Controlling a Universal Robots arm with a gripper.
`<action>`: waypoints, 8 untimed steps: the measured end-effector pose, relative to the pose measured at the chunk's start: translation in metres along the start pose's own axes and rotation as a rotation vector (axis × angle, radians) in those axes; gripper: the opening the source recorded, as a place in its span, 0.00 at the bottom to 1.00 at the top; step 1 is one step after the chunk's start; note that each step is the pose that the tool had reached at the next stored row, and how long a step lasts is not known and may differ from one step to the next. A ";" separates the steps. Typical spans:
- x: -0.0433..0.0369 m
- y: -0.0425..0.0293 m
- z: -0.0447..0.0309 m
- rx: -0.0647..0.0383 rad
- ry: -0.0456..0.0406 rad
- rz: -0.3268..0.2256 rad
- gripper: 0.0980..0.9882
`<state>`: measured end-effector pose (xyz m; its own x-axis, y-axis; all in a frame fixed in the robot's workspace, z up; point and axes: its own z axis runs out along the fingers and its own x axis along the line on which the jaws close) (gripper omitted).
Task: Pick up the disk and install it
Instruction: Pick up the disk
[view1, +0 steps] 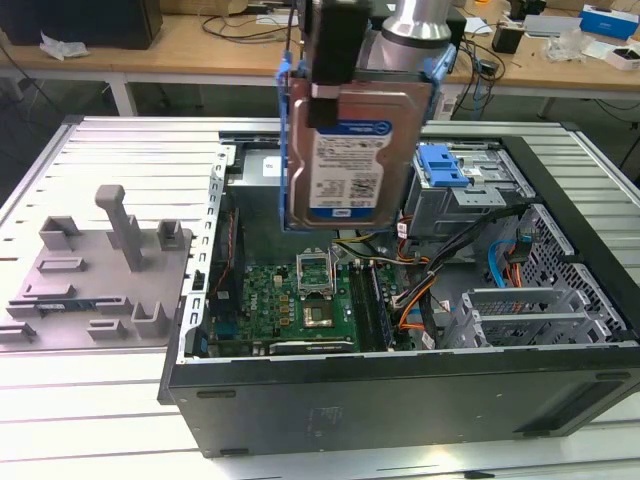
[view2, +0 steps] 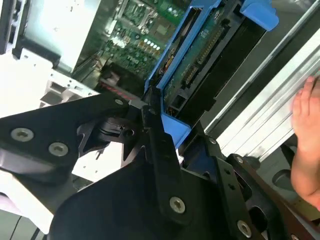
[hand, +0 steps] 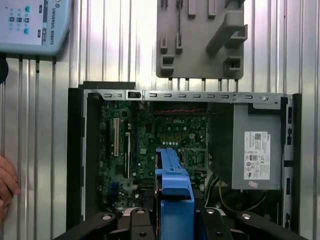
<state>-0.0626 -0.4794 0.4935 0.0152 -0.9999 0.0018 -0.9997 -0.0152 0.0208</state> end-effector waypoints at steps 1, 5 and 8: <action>0.0023 -0.0050 -0.0001 0.000 0.0001 0.000 0.30; 0.0100 -0.0225 -0.0004 0.000 -0.0002 0.000 0.30; 0.0168 -0.0376 -0.0007 0.000 -0.0003 0.000 0.30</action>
<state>-0.0248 -0.4955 0.4934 0.0152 -0.9999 0.0016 -0.9997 -0.0152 0.0208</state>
